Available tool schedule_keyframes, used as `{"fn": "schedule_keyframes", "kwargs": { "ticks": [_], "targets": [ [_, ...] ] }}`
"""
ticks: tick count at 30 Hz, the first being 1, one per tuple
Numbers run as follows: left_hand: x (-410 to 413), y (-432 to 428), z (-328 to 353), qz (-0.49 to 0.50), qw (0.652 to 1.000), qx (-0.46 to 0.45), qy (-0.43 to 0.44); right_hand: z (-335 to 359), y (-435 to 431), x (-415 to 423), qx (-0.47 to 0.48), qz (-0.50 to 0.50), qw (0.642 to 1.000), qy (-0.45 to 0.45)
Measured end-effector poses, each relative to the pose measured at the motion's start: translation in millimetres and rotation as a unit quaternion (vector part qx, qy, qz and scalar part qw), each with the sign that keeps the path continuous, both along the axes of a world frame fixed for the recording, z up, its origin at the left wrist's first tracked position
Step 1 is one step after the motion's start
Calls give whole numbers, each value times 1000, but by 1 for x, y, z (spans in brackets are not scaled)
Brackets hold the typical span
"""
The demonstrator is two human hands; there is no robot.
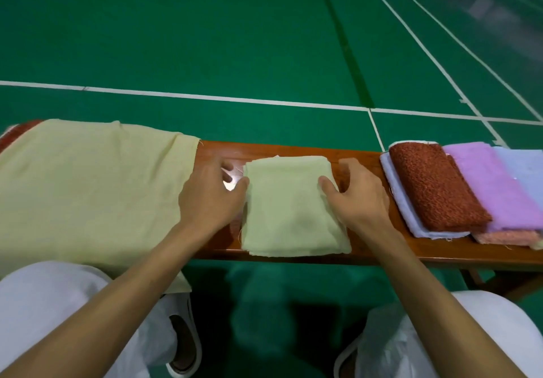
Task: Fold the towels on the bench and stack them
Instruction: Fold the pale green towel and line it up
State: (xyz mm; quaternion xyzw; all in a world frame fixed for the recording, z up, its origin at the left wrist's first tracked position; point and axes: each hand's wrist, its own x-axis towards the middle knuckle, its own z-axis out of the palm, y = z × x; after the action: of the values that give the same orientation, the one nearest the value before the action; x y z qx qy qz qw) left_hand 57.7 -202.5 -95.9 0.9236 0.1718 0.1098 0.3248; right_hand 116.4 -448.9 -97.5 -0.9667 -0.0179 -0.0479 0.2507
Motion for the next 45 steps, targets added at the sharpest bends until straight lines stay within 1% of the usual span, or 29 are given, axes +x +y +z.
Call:
{"fn": "schedule_keyframes", "kwargs": {
  "ticks": [1, 2, 3, 5, 6, 8, 10, 12, 14, 19, 26, 28, 31, 34, 37, 40, 43, 45],
  "targets": [
    [-1, -2, -4, -14, 998, 39, -55, -2, 1, 0, 5, 26, 1000, -10],
    [-2, -5, -6, -44, 994, 48, -92, -4, 2, -1, 7, 60, 998, -12],
    [-1, -9, -8, -92, 989, 44, -104, -6, 3, -1, -5, 103, 995, -12],
    [0, -19, -12, -206, 973, 60, -87, -13, 9, -3, -54, 189, 980, -17],
    [-1, -25, -15, -253, 961, 87, -64, -17, 12, -5, -79, 221, 972, -18],
    [-2, -31, -27, -307, 939, 151, 10, -26, 17, -8, -126, 255, 959, 1],
    [-3, -34, -40, -313, 925, 207, 60, -33, 21, -11, -158, 263, 952, 20],
    [2, -31, -48, -304, 921, 234, 66, -38, 20, -9, -170, 262, 950, 25],
    [8, -27, -50, -293, 923, 240, 65, -41, 17, -1, -171, 246, 954, 28],
    [24, -21, -52, -282, 930, 231, 47, -40, 21, 19, -159, 180, 969, 65],
    [30, -18, -53, -288, 934, 210, 29, -40, 27, 22, -155, 160, 972, 68],
    [27, -16, -53, -294, 937, 190, 16, -39, 26, 20, -133, 161, 975, 68],
    [13, -12, -51, -312, 936, 164, -14, -34, 16, 9, -58, 186, 980, 32],
    [-3, -5, -47, -326, 930, 160, -45, -26, 0, -9, -18, 251, 967, -41],
    [-19, 1, -46, -345, 923, 166, -49, -31, -11, -27, -39, 306, 948, -81],
    [-30, 6, -47, -368, 909, 194, -26, -40, -18, -43, -85, 343, 932, -81],
    [-36, 11, -44, -376, 893, 248, -11, -40, -25, -50, -135, 347, 926, -65],
    [-39, 15, -42, -371, 891, 260, -22, -37, -28, -53, -142, 335, 928, -79]
  ]
}}
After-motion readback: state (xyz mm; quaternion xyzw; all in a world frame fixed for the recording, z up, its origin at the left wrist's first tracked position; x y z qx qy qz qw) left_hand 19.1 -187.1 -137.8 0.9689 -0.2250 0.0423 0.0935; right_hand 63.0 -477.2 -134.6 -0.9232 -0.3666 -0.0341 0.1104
